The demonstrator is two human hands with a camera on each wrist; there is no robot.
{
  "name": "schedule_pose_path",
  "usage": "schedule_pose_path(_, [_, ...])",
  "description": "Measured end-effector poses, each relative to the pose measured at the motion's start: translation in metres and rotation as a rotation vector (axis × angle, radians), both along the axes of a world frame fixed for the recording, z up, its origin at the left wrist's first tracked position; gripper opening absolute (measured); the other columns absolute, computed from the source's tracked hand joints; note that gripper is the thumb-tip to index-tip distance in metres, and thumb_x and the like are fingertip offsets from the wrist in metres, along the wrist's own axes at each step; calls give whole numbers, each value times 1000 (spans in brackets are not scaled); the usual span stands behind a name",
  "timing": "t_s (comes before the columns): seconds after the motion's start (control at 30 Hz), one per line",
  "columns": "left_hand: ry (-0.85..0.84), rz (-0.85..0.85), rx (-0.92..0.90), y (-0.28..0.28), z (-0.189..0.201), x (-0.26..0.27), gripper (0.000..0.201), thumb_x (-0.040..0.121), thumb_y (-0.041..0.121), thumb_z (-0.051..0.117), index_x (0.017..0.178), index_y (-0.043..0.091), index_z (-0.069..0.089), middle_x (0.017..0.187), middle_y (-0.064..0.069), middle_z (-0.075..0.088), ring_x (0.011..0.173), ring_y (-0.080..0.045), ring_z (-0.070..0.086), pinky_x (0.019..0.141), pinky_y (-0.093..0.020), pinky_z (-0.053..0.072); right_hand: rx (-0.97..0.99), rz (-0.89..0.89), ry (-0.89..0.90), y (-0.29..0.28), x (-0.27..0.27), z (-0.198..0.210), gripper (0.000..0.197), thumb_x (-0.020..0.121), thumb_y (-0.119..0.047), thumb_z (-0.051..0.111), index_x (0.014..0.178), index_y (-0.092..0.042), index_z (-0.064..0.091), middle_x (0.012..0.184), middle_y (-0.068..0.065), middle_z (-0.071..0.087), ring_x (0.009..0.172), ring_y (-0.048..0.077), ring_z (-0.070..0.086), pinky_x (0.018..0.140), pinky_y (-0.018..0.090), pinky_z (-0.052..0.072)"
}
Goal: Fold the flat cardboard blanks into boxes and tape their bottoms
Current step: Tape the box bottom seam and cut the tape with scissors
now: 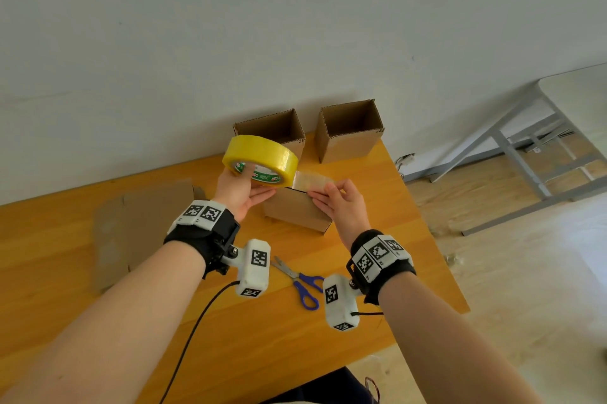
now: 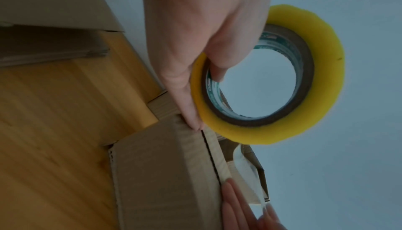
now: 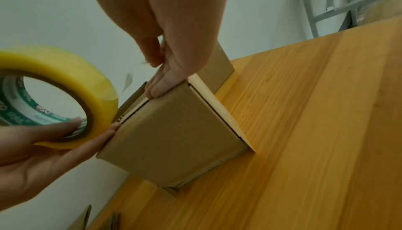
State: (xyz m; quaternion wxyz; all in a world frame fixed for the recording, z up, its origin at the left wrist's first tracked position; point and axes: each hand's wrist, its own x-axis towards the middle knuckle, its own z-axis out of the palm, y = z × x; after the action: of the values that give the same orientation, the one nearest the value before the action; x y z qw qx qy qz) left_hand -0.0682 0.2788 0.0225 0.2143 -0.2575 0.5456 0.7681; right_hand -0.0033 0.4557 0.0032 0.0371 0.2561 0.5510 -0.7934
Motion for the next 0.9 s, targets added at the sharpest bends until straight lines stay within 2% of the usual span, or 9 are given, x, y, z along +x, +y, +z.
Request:
schedule_pose_path(0.07, [3, 20, -25, 0, 0, -1, 39, 97, 16, 47, 135, 13, 36, 127, -21, 52, 101, -38, 60, 78, -47, 51, 34, -39, 9, 3, 3, 0, 13, 100, -10, 42, 87, -10, 46, 100, 16, 67, 96, 21, 68, 79, 23, 57])
schedule_pose_path(0.2, [50, 2, -107, 3, 1, -1, 36, 98, 16, 46, 133, 13, 37, 121, -18, 53, 87, -30, 63, 69, -41, 55, 177, -73, 4, 5, 8, -1, 13, 100, -11, 44, 87, -10, 48, 100, 16, 66, 90, 17, 69, 76, 21, 56])
schedule_pose_path(0.27, [69, -7, -131, 5, 1, -1, 34, 98, 15, 46, 131, 13, 39, 119, -17, 54, 86, -28, 63, 69, -39, 55, 208, -109, -11, 3, 10, -1, 13, 99, -11, 45, 87, -8, 49, 99, 16, 65, 87, 15, 68, 76, 22, 57])
schedule_pose_path(0.4, [88, -20, -152, 6, 1, 2, 34, 97, 10, 47, 130, 11, 40, 118, -17, 55, 95, -33, 61, 72, -40, 54, 218, -217, -55, 0, 20, -6, 11, 95, -11, 54, 92, -1, 56, 94, 16, 66, 89, 18, 69, 79, 25, 57])
schedule_pose_path(0.5, [107, -43, -150, 5, 2, 4, 32, 94, 4, 50, 124, 12, 43, 118, -17, 55, 96, -32, 60, 72, -40, 55, 176, -261, -70, -3, 23, -7, 11, 96, -12, 53, 90, -2, 55, 92, 16, 67, 89, 18, 69, 80, 26, 58])
schedule_pose_path(0.63, [124, -57, -178, 10, 5, 5, 29, 91, 5, 54, 116, 14, 44, 117, -15, 53, 101, -35, 58, 79, -45, 54, 155, -331, -126, -4, 21, -5, 11, 96, -10, 52, 86, -5, 55, 82, 10, 66, 83, 18, 68, 79, 27, 58])
schedule_pose_path(0.73, [144, -65, -210, 14, 6, 6, 29, 90, 7, 57, 116, 13, 45, 116, -13, 54, 103, -36, 58, 83, -48, 53, 159, -354, -192, -3, 21, -7, 12, 96, -10, 53, 84, -7, 56, 79, 9, 65, 75, 17, 69, 76, 30, 58])
schedule_pose_path(0.83, [163, -72, -239, 17, 5, 6, 30, 90, 8, 58, 117, 11, 46, 117, -13, 54, 104, -34, 58, 83, -47, 53, 211, -342, -240, -2, 22, -8, 15, 96, -14, 54, 82, -9, 55, 71, 7, 65, 64, 17, 68, 74, 36, 59])
schedule_pose_path(0.9, [178, -78, -267, 18, 4, 5, 30, 90, 9, 58, 118, 11, 46, 118, -13, 55, 105, -34, 58, 81, -46, 54, 200, -351, -249, -2, 23, -8, 16, 96, -13, 52, 81, -10, 54, 70, 5, 63, 63, 17, 68, 74, 38, 59])
